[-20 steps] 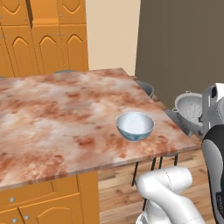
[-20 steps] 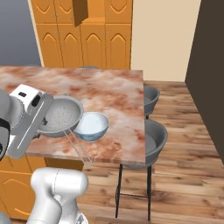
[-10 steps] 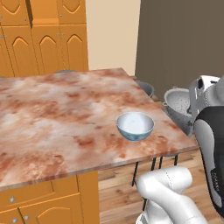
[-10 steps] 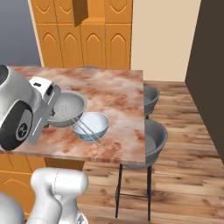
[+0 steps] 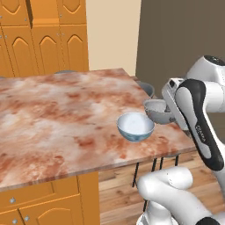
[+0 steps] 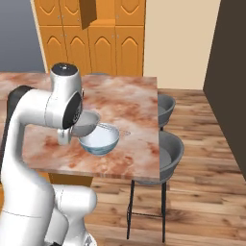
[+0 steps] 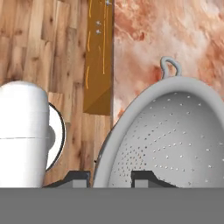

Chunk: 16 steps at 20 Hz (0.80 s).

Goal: Open the cabinet and setup a tea strainer by placing it in the bowl upright.

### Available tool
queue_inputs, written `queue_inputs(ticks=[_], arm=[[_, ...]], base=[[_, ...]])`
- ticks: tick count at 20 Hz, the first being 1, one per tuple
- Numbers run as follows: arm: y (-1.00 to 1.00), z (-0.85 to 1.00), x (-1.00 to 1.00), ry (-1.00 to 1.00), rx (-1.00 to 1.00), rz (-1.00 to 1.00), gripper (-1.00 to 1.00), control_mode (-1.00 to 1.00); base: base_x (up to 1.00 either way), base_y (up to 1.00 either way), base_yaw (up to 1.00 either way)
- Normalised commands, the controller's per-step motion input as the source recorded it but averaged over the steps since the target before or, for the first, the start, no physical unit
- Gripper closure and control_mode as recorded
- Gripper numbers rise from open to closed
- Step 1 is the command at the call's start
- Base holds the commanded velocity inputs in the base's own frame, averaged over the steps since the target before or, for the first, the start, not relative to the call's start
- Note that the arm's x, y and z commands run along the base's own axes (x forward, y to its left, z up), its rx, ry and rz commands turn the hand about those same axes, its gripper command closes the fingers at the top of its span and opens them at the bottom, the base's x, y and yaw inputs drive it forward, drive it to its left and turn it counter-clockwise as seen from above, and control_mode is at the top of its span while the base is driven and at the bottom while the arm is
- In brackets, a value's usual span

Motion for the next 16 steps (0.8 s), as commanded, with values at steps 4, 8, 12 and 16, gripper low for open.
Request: queue_inputs(ticks=[4,8,12,16], arm=[[0.06,-0.31,0.8,0.2,-0.03,0.22,1.0,-1.0],[0.0,-0.37,0.55,0.02,-0.02,0.08,1.0,-1.0],[0.12,-0.52,0.46,-0.2,-0.02,0.09,1.0,-1.0],[0.03,-0.51,0.3,-0.25,-0.01,0.09,1.0,-1.0]], base=[[0.0,0.0,0.0],[0.0,0.0,0.0],[0.0,0.0,0.0],[0.0,0.0,0.0]])
